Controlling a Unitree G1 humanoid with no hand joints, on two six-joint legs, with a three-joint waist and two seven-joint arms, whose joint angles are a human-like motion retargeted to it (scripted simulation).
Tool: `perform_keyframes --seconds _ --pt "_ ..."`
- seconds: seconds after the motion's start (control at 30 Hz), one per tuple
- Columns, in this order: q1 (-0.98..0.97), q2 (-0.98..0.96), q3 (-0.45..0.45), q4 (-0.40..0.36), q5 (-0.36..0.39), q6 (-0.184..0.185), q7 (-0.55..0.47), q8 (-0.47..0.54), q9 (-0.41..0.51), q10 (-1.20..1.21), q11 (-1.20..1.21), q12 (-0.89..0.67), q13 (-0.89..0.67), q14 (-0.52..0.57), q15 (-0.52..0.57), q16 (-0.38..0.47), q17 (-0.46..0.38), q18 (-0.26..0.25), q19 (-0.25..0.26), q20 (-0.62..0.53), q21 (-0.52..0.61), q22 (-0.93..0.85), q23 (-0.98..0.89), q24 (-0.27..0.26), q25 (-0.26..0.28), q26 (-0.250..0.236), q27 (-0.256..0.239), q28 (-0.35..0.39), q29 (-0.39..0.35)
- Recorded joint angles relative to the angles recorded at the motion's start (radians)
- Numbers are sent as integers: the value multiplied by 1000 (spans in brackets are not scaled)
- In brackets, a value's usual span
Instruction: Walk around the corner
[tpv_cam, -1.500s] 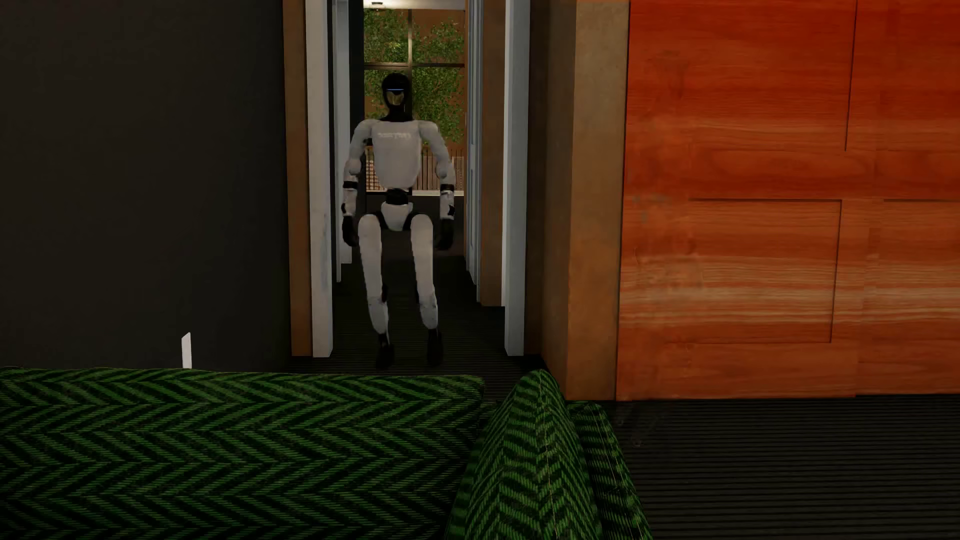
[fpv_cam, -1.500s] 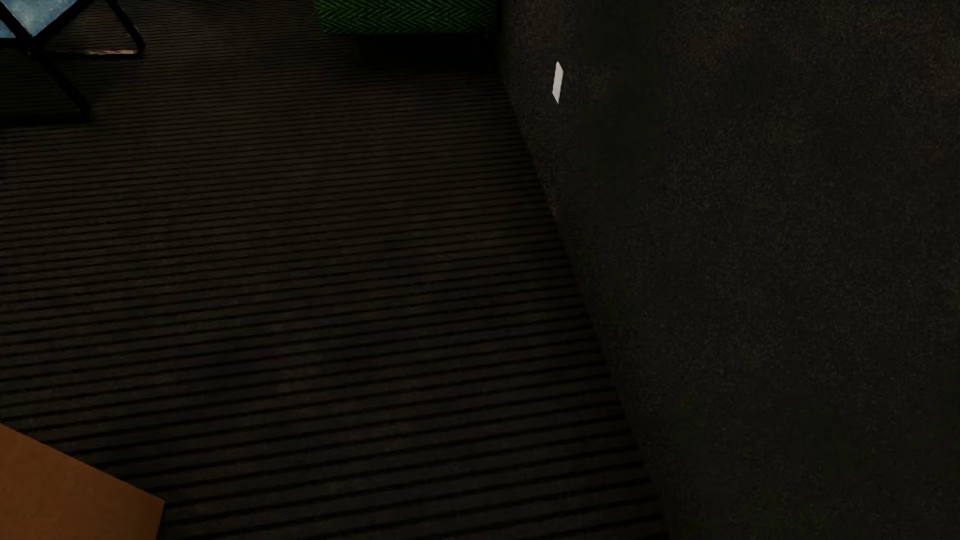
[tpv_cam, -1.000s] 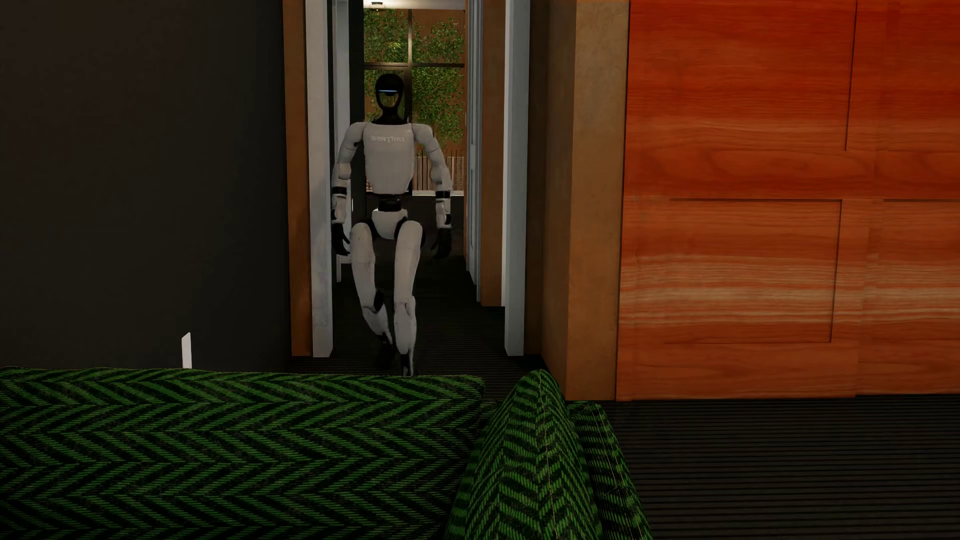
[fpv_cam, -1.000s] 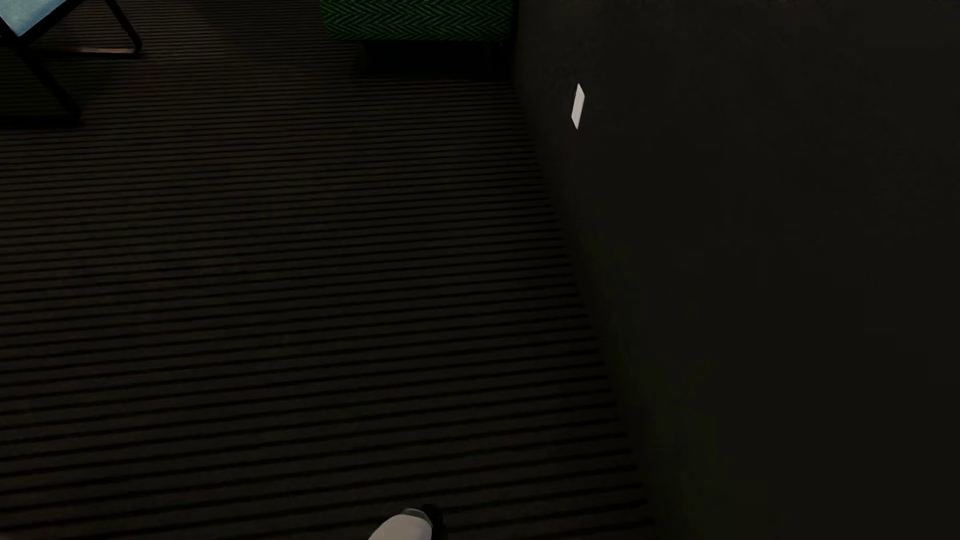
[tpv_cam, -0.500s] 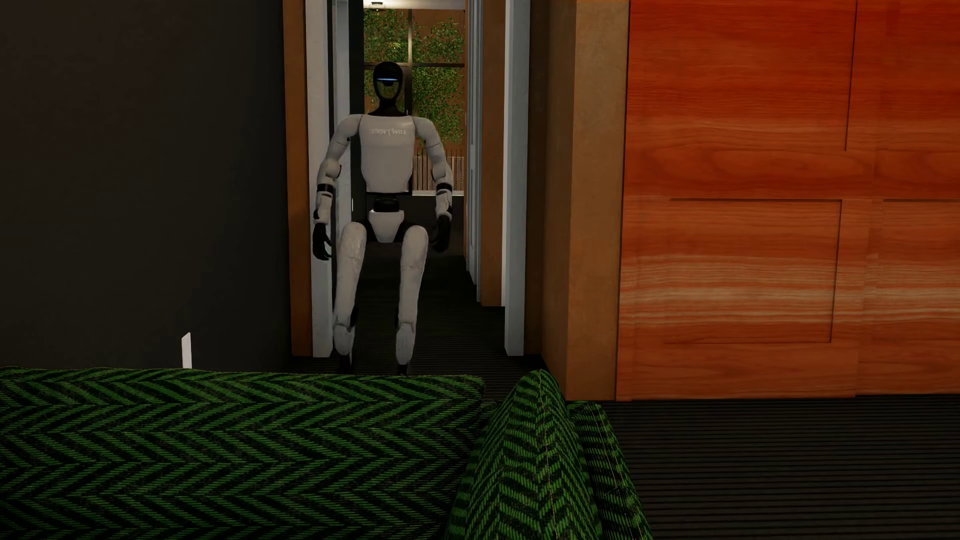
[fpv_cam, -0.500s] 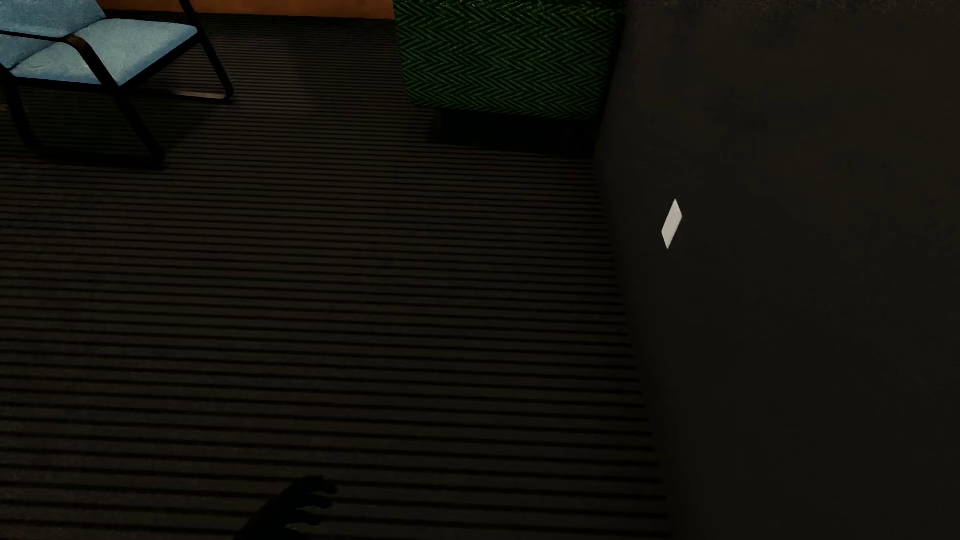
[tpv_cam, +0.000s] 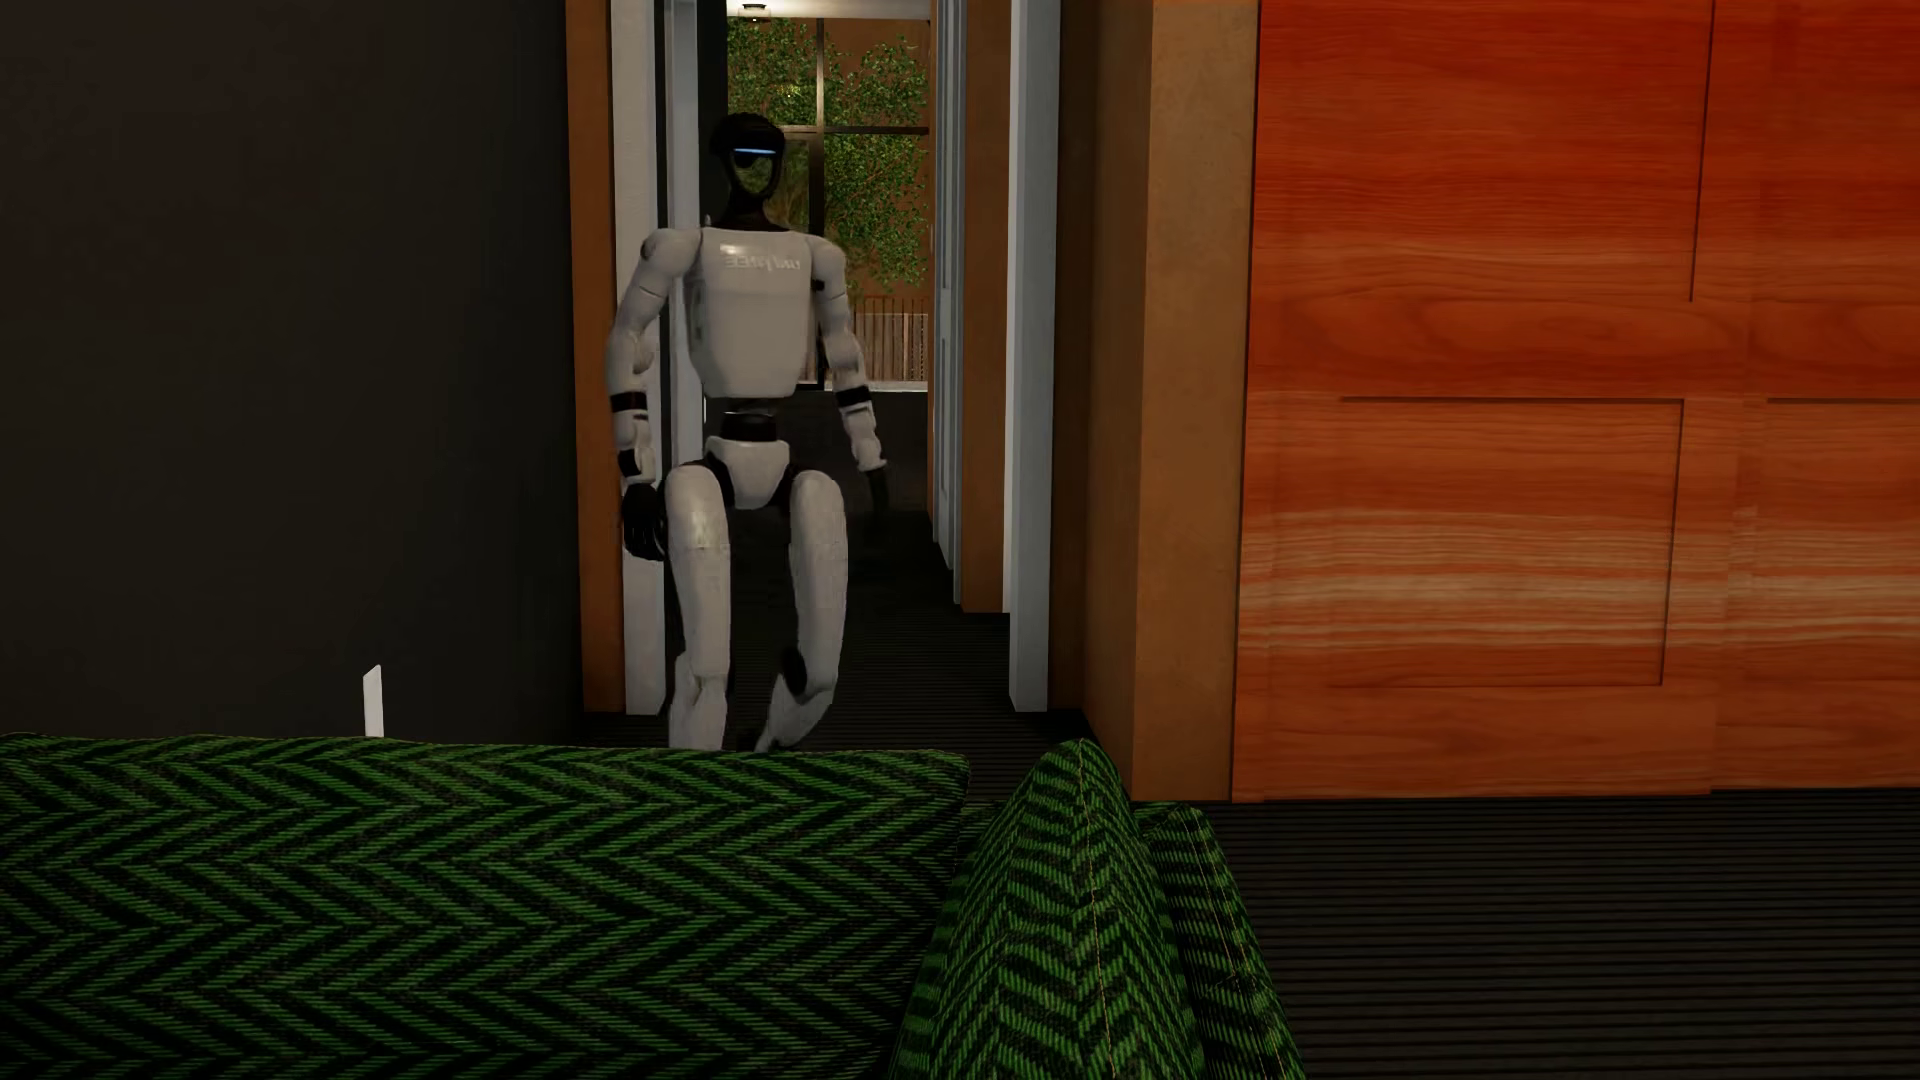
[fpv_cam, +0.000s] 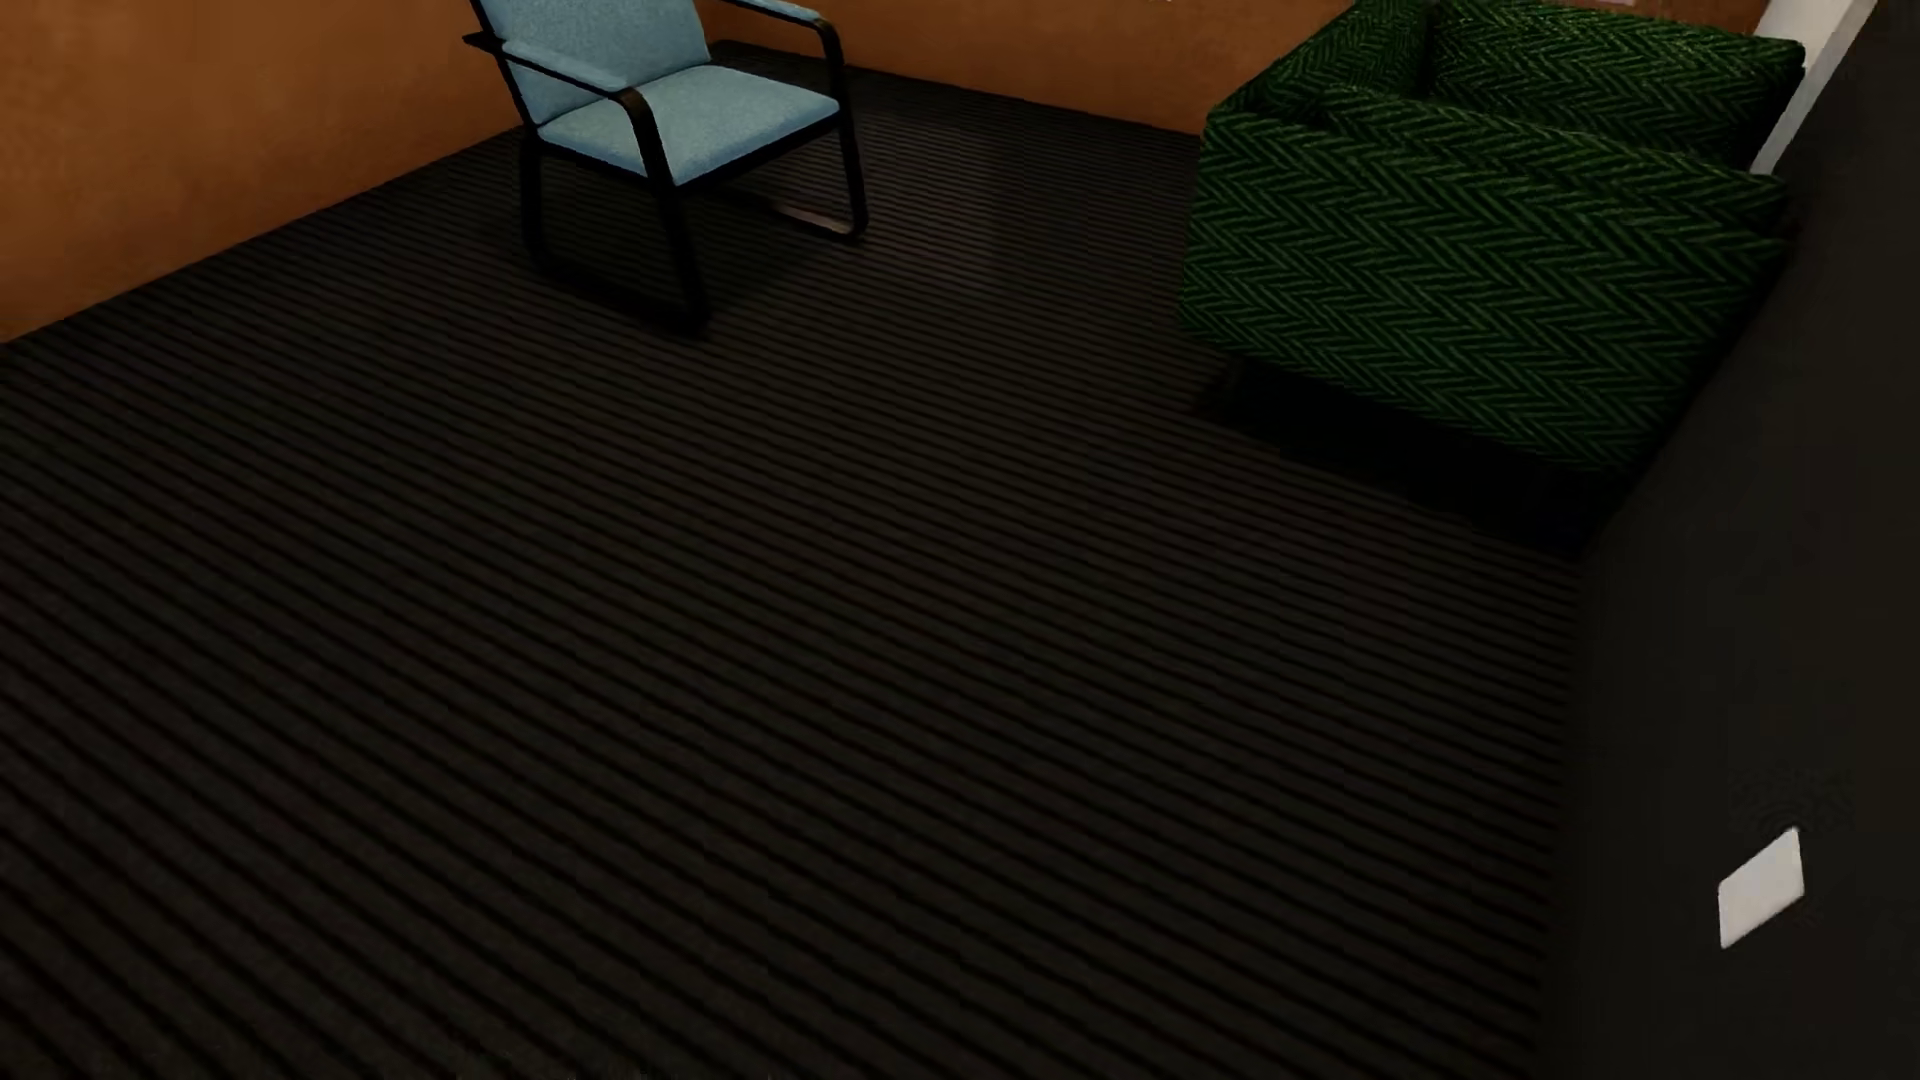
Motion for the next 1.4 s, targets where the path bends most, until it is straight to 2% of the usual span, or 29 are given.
perform_keyframes --seconds 0.03,0.1,0.13,0.23,0.33,0.53,0.6,0.63,0.7,0.73,0.8,0.83,0.87,0.97,1.0,1.03,1.1,1.13,1.23,1.33,1.4 --pt "-99 37 16 14 5 10 0 0 2 177 -25 7 11 -34 -12 5 -7 0 0 -9 5 -17 -23 0 0 0 0 0 0" --pt "-260 104 69 29 7 15 0 0 20 517 -50 2 22 -278 -36 10 -36 0 0 -14 2 -78 -69 0 0 0 0 0 0" --pt "-322 138 101 31 1 8 0 0 31 694 -59 -6 15 -365 -50 7 -53 0 0 -6 5 -109 -69 0 0 0 0 0 0" --pt "-459 235 171 26 -24 -23 0 0 49 526 -79 -28 -30 -416 -108 -13 -96 0 0 39 7 -189 -1 0 0 0 0 0 0" --pt "-534 297 200 33 -33 -56 0 0 52 644 -75 -46 -59 -411 -155 -28 -140 0 0 50 -52 -253 32 0 0 0 0 0 0" --pt "-468 432 197 51 -3 -94 0 0 51 -226 -77 -72 -126 -239 -304 -15 -178 0 0 30 -139 -226 21 0 0 0 0 0 0" --pt "-433 449 205 56 4 -101 0 0 34 -409 -71 -78 -143 -249 -320 -7 -168 0 0 20 -154 -175 2 0 0 0 0 0 0" --pt "-421 462 209 60 0 -107 0 0 27 -422 -67 -78 -146 -240 -314 -4 -158 0 0 14 -162 -141 -15 0 0 0 0 0 0" --pt "-400 499 199 42 -25 -133 0 0 27 -378 -57 -80 -137 -166 -226 6 -122 0 0 -17 -182 -68 -57 0 0 0 0 0 0" --pt "-388 506 184 18 -40 -152 0 0 28 -355 -40 -83 -123 -155 -110 12 -95 0 0 -33 -192 -37 -78 0 0 0 0 0 0" --pt "-335 466 161 -17 -70 -172 0 0 18 -345 71 -90 -87 -188 229 23 -50 0 0 -34 -174 -20 -116 0 0 0 0 0 0" --pt "-298 415 155 -26 -86 -167 0 0 7 -357 167 -91 -73 -211 357 27 -43 0 0 -21 -147 -43 -145 0 0 0 0 0 0" --pt "-259 357 149 -30 -100 -160 0 0 0 -365 279 -90 -64 -234 400 32 -46 0 0 -10 -120 -85 -176 0 0 0 0 0 0" --pt "-140 202 120 -49 -119 -132 0 0 31 -366 564 -113 -80 -298 226 45 -64 0 0 21 -111 -224 -205 0 0 0 0 0 0" --pt "-105 153 97 -55 -114 -118 0 0 44 -370 596 -132 -94 -311 213 46 -70 0 0 34 -119 -247 -194 0 0 0 0 0 0" --pt "-72 108 69 -57 -100 -103 0 0 54 -375 589 -151 -106 -322 247 47 -78 0 0 42 -124 -260 -186 0 0 0 0 0 0" --pt "-11 25 1 -59 -68 -76 0 0 68 -384 502 -183 -116 -346 359 52 -97 0 0 48 -128 -274 -188 0 0 0 0 0 0" --pt "13 -14 -32 -59 -56 -66 0 0 72 -385 446 -193 -113 -361 364 57 -108 0 0 49 -128 -283 -198 0 0 0 0 0 0" --pt "102 -93 -101 -56 -38 -46 0 0 89 -388 250 -205 -94 -422 228 64 -122 0 0 48 -136 -292 -189 0 0 0 0 0 0" --pt "173 -114 -144 -51 -52 -33 0 0 85 -382 -1 -192 -63 -495 119 55 -108 0 0 28 -137 -263 -120 0 0 0 0 0 0" --pt "200 -125 -158 -50 -69 -31 0 0 66 -369 -111 -171 -32 -549 -1 43 -94 0 0 1 -130 -234 -76 0 0 0 0 0 0"
